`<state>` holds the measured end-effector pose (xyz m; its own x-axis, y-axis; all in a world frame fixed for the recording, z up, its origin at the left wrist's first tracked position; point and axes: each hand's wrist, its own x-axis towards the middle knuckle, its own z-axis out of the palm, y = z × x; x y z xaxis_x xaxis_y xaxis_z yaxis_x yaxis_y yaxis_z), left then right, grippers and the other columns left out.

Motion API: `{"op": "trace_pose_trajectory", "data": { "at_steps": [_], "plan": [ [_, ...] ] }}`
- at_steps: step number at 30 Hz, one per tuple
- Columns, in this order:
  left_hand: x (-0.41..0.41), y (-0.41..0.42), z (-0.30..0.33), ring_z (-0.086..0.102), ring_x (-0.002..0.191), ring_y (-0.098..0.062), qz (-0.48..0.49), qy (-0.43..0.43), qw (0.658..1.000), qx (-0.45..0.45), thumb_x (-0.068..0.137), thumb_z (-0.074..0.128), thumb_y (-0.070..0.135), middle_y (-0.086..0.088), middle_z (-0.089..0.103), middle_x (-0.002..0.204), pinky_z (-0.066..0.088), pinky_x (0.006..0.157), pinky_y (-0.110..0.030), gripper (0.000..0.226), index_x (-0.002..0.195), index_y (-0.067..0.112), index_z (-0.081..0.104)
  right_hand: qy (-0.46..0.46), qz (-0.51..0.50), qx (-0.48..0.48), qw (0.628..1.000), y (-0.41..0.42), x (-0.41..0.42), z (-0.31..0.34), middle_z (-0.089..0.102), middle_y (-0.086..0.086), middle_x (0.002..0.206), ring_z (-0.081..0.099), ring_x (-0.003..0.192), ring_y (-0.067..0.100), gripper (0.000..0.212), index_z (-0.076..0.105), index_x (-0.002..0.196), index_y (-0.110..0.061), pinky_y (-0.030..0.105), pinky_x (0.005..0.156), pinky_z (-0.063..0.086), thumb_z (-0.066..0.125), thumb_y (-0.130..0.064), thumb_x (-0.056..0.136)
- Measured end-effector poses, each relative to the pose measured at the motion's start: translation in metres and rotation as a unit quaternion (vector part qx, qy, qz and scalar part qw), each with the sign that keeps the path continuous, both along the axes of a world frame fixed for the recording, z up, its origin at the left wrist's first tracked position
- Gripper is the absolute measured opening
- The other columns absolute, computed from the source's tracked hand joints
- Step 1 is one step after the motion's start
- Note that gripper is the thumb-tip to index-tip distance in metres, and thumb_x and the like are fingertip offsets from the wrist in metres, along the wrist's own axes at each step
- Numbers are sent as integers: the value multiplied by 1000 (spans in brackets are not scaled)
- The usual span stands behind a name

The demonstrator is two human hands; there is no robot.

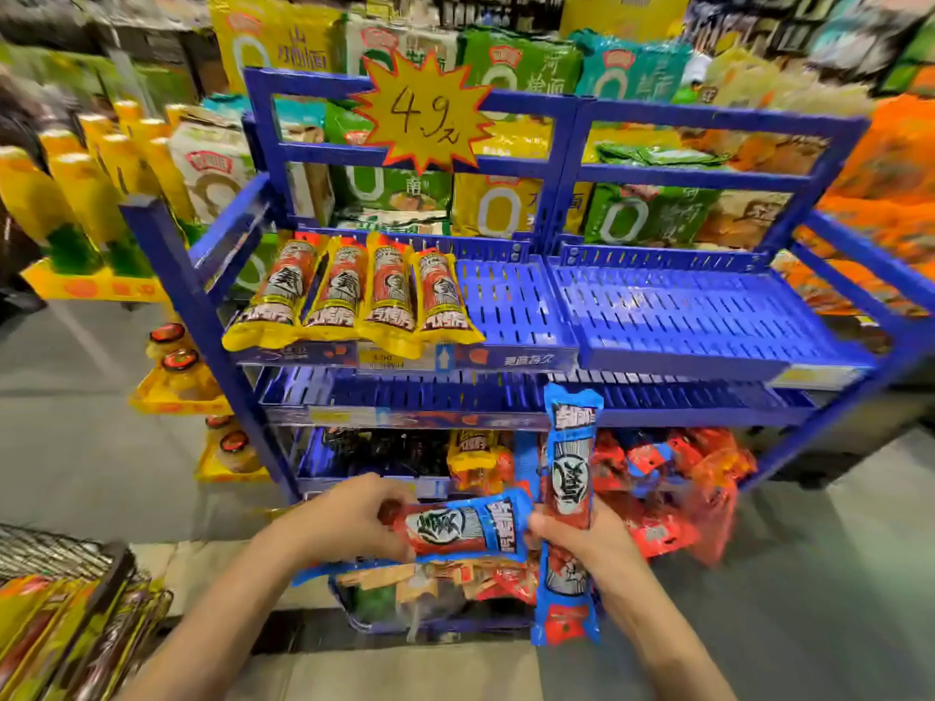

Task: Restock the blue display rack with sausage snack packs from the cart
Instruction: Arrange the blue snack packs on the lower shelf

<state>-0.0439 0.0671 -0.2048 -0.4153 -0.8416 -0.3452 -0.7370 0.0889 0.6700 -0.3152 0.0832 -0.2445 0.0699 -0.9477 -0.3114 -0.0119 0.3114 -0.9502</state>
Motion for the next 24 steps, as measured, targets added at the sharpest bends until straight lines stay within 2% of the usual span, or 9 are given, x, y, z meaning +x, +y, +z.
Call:
{"op": "trace_pose_trajectory", "data": {
  "at_steps": [6,10,13,15,17,19,20,22,24],
  "plan": [
    [-10,-10,4,52,75,-4,-87,-160,982,-56,71,70,36,19,57,77,34,68,-27,33,103,35,62,7,34,29,999,5,8,-5,74,10,92,71,83,26,48,62,99,-6,41,78,57,81,-13,55],
    [-12,-9,7,55,91,-8,-72,-181,977,-81,73,66,37,16,62,93,31,91,-33,33,106,38,59,0,-16,51,999,12,15,-12,73,16,88,70,77,30,51,61,95,-1,47,76,56,81,-14,49],
    [-16,-5,7,51,104,-7,-42,-186,979,-68,76,65,37,19,62,100,5,113,-50,34,109,40,59,-21,-33,61,997,15,15,-16,73,18,89,70,77,34,60,62,98,2,48,75,56,84,-17,46],
    [-21,1,9,44,116,-8,-20,-189,977,-93,77,64,38,20,58,107,-12,112,-57,39,115,43,56,-39,-46,63,996,19,11,-17,73,18,89,71,76,34,49,63,100,1,43,71,58,82,-8,55],
    [-24,6,10,27,134,-10,13,-187,971,-149,78,64,41,17,46,129,-22,107,-57,53,128,41,47,-62,-60,60,994,23,7,-17,73,19,92,71,80,36,44,63,101,1,42,71,57,79,-6,60],
    [-28,14,5,9,143,-12,97,-132,963,-216,76,68,44,13,26,146,-18,110,-54,69,138,38,38,-76,-68,54,993,25,4,-19,72,20,95,70,84,37,43,62,104,3,43,74,57,78,-5,65],
    [-32,21,1,9,142,-13,175,-68,950,-248,74,71,43,10,23,148,-9,113,-53,74,139,35,37,-79,-74,53,993,26,2,-19,73,19,94,71,82,35,36,63,104,2,41,71,58,76,-1,71],
    [-43,38,-11,23,137,-17,371,84,892,-247,72,78,36,3,29,145,18,116,-46,78,139,25,38,-85,-87,55,991,29,1,-19,74,15,87,72,73,27,21,63,98,-1,31,58,57,68,4,78],
    [-63,56,-25,40,128,-22,515,238,813,-128,74,78,26,-4,39,139,38,105,-38,73,135,14,39,-95,-100,61,989,29,4,-21,75,10,80,72,67,22,19,62,95,-2,27,52,55,66,7,79]
  ]
}}
